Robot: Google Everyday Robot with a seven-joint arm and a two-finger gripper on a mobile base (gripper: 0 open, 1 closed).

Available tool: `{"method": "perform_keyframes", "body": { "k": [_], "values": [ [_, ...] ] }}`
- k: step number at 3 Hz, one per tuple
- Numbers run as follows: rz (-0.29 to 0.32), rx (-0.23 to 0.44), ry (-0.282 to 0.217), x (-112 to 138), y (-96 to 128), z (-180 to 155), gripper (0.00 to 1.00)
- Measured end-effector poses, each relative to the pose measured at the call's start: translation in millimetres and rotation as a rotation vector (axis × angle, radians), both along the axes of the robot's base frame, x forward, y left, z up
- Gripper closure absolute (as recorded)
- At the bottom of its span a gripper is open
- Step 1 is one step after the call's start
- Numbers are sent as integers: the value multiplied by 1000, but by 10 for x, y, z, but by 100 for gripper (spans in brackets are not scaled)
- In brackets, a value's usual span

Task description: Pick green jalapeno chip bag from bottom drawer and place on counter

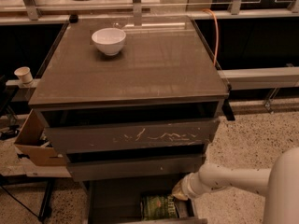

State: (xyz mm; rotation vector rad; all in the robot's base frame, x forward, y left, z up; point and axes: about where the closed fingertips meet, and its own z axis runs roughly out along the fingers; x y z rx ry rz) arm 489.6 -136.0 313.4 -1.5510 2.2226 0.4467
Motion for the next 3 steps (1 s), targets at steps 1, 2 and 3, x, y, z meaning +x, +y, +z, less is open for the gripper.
{"method": "perform_keyframes", "body": {
  "k": [1,2,3],
  "values": [
    [-1,42,41,-122,-11,-364,100],
    [-1,99,77,-214,40,-747,73],
    [3,129,96,-245,104,-944,50]
  ]
}}
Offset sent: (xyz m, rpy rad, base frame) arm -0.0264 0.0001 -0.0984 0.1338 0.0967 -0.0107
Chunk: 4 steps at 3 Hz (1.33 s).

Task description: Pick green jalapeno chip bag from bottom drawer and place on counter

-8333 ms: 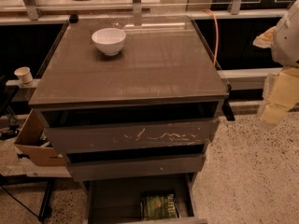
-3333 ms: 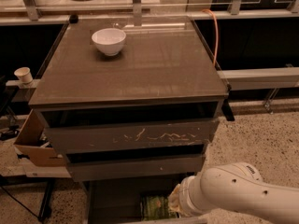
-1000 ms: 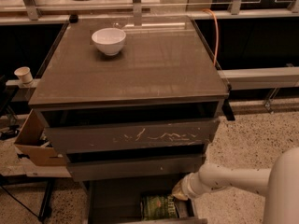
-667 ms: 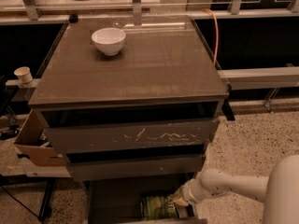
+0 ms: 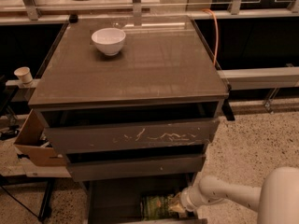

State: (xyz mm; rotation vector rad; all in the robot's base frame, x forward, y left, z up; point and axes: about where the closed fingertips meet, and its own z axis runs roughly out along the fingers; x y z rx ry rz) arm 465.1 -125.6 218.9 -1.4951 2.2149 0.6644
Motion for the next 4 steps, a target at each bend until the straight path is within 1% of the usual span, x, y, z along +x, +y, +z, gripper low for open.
{"method": "perform_keyframes", "body": {
  "k": [1,2,3,4],
  "values": [
    [11,28,-8,67,113,-105,19],
    [28,38,-15,123,223,-209,1],
    [29,35,-13,149,245,-276,1],
    [23,27,-2,195,252,-366,20]
  ]
}}
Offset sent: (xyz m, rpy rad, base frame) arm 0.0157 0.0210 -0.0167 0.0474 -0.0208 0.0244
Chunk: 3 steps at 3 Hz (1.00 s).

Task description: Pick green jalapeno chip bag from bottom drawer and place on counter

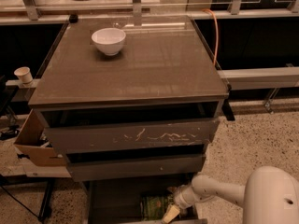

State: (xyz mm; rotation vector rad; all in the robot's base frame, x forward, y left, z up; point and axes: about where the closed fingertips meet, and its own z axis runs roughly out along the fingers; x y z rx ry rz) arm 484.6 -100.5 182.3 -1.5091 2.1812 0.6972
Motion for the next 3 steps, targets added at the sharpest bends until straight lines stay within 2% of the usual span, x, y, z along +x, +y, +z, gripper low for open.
{"method": "perform_keyframes", "body": {
  "k": [1,2,3],
  "values": [
    [-6,-9,14,14,-18,-68,43],
    [-6,-10,15,14,-20,-9,53],
    [-6,-10,15,14,-20,51,49]
  ]
}}
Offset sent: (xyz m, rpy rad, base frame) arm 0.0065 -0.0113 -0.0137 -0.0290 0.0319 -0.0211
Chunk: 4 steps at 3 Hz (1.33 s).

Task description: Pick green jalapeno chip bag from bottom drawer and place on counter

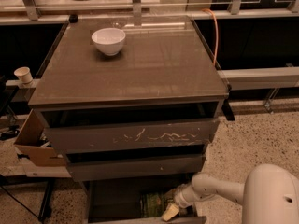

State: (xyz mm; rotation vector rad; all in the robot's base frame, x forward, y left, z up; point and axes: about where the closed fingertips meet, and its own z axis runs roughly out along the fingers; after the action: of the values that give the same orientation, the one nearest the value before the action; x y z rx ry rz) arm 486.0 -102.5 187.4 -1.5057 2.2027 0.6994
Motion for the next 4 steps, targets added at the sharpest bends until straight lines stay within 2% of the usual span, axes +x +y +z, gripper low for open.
{"method": "perform_keyframes", "body": {
  "k": [2,3,4],
  "values": [
    [2,-8,9,26,-11,178,43],
    [11,-34,44,129,27,322,43],
    [19,-42,55,209,71,549,42]
  ]
}}
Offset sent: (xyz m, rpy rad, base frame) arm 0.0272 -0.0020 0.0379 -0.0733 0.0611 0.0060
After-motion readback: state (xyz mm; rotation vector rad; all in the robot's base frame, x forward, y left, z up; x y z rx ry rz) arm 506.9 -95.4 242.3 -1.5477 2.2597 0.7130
